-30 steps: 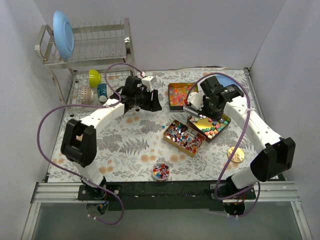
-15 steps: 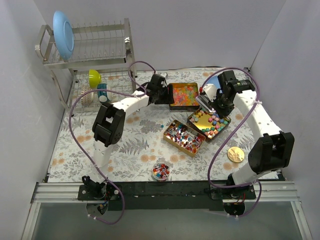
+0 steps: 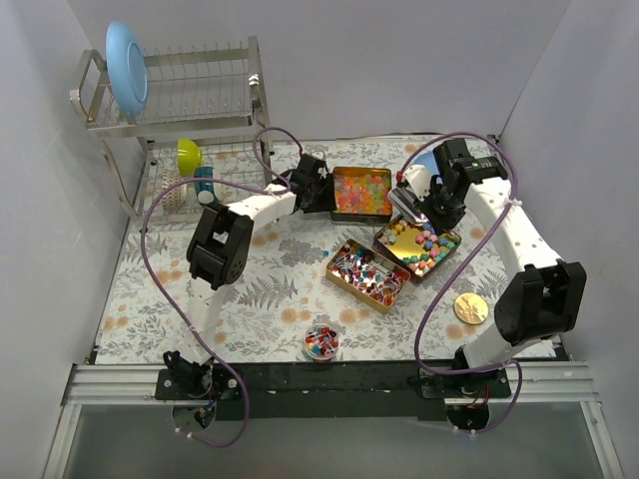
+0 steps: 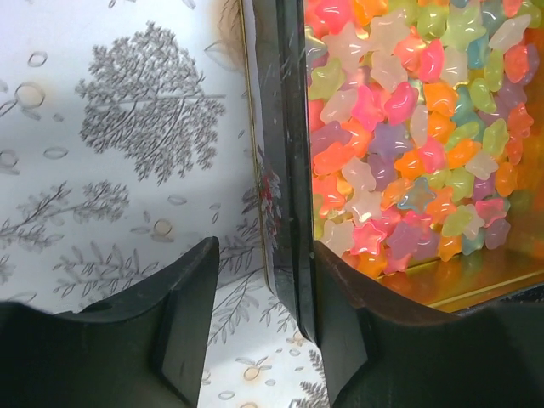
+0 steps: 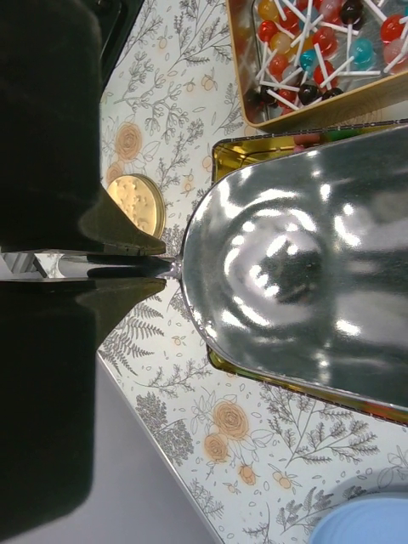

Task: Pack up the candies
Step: Move the storage box to the center of the board.

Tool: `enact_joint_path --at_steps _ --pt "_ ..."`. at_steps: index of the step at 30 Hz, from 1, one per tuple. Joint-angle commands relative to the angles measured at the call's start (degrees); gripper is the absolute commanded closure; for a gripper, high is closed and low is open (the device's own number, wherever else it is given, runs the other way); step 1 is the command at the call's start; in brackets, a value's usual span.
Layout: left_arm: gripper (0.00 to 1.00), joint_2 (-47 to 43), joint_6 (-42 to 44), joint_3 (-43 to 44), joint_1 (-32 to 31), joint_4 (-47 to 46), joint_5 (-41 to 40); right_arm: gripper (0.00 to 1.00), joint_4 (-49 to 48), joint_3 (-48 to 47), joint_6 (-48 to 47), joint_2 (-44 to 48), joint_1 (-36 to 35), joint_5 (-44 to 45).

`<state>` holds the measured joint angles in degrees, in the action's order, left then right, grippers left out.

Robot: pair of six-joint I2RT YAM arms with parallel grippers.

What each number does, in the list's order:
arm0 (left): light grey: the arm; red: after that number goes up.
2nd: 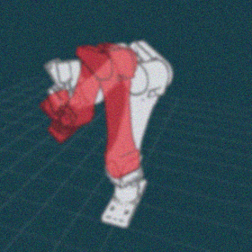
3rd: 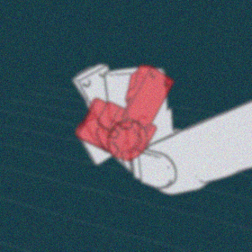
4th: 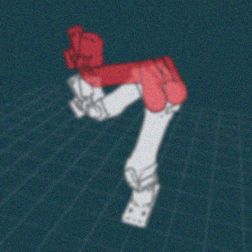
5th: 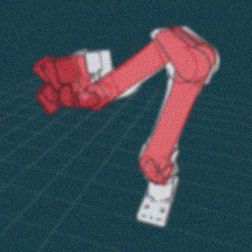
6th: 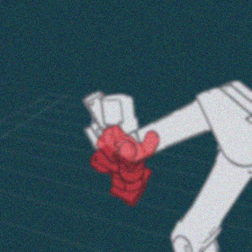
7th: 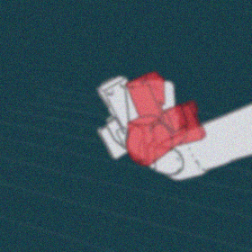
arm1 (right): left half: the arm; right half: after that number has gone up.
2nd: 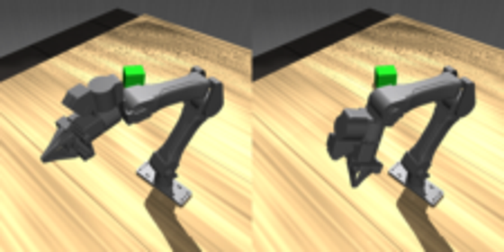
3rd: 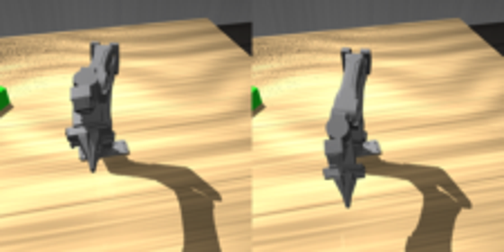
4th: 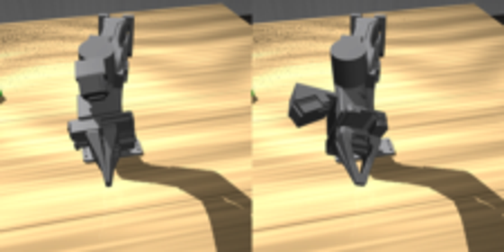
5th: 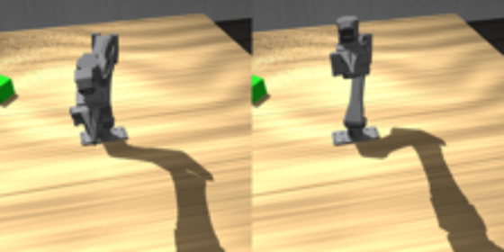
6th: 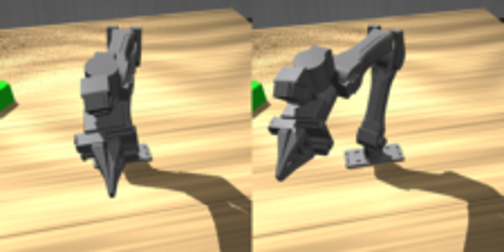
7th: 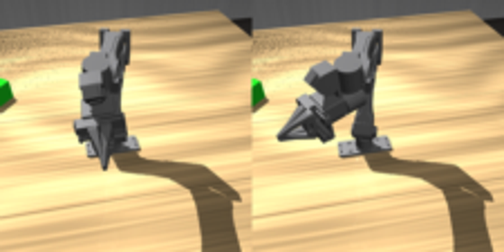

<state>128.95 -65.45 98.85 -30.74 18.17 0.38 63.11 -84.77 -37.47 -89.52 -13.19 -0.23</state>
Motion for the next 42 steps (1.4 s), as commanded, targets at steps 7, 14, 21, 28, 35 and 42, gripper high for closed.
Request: enact_joint_path --at_steps 7,14,21,28,35,42 --pt "0.60 -10.1 3.9 -12.0 1.2 3.2 -0.5 0.99 0.5 -6.5 -0.1 -2.9 0.0 -2.8" --pt "0.63 -13.5 9.2 -18.4 1.4 1.9 4.0 0.99 1.0 -9.8 -0.4 -5.5 0.0 -3.7" --pt "0.69 -16.2 14.6 -22.6 1.0 -0.5 7.3 0.99 2.6 -12.1 -2.8 -7.2 -0.1 -5.1" --pt "0.71 -17.5 16.7 -23.5 -1.6 -2.9 8.9 0.99 2.9 -10.8 -5.7 -7.0 -2.3 -4.1" --pt "0.71 -17.9 13.2 -23.4 -3.4 -1.0 9.3 0.99 3.0 -11.0 -5.5 -7.6 -3.6 -2.8" --pt "0.66 -21.5 10.9 -27.5 -4.2 -0.5 9.1 0.99 3.2 -11.6 -6.5 -7.9 -4.1 -2.0"
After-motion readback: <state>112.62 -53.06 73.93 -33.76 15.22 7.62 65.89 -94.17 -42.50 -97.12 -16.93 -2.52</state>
